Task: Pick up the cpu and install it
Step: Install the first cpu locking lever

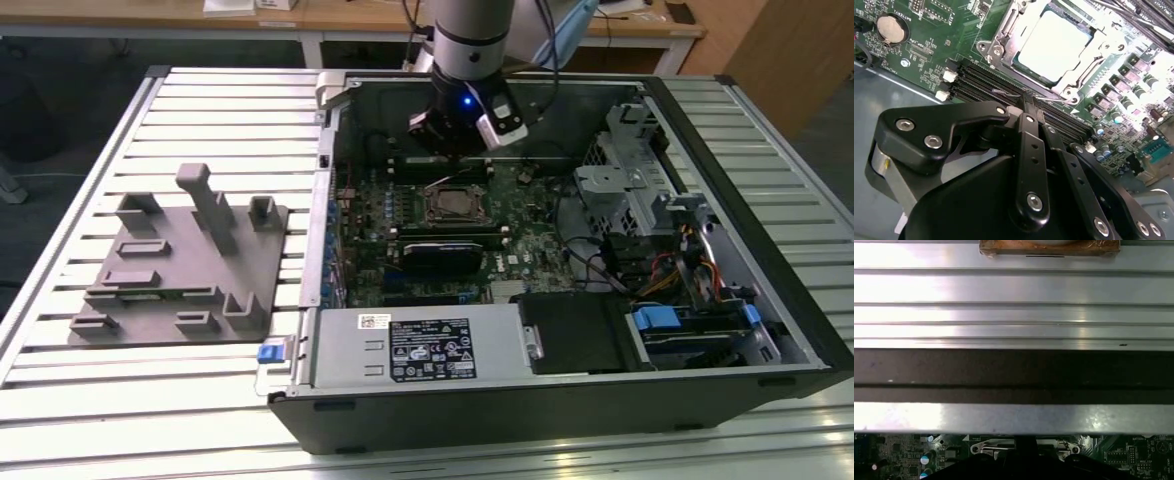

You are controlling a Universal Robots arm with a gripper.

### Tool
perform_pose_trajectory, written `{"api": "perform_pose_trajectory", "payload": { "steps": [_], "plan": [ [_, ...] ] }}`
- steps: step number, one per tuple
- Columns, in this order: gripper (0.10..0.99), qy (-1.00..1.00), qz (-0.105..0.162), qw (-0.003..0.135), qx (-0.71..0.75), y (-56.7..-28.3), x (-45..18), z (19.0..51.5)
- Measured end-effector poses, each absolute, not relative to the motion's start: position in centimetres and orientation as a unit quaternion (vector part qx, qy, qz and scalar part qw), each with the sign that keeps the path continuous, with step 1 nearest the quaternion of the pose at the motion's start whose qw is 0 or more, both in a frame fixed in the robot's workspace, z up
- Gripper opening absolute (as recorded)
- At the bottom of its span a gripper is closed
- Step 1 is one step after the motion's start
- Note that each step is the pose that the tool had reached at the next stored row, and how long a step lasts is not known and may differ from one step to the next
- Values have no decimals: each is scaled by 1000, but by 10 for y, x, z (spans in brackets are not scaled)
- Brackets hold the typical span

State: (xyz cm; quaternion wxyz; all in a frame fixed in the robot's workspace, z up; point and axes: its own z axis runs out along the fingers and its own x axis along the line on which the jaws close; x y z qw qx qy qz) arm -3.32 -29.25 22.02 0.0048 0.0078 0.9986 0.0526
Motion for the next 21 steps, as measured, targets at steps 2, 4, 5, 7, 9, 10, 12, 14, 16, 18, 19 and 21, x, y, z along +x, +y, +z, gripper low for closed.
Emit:
{"api": "perform_pose_trajectory", "payload": {
  "steps": [2, 4, 5, 7, 9, 10, 12, 14, 16, 18, 19, 21],
  "plan": [
    [106, 999, 53, 5, 8, -293, -32, 220],
    [106, 999, 52, 5, 8, -293, -30, 219],
    [106, 999, 52, 5, 8, -293, -28, 218],
    [106, 999, 52, 5, 8, -292, -25, 217],
    [106, 999, 52, 5, 8, -292, -23, 216],
    [106, 999, 52, 5, 8, -292, -23, 215],
    [106, 999, 52, 5, 8, -292, -21, 214],
    [106, 999, 52, 5, 8, -292, -19, 212],
    [106, 999, 52, 5, 8, -292, -18, 211],
    [106, 999, 52, 5, 8, -292, -18, 209],
    [106, 999, 52, 5, 8, -292, -18, 208],
    [106, 999, 52, 5, 8, -292, -17, 206]
  ]
}}
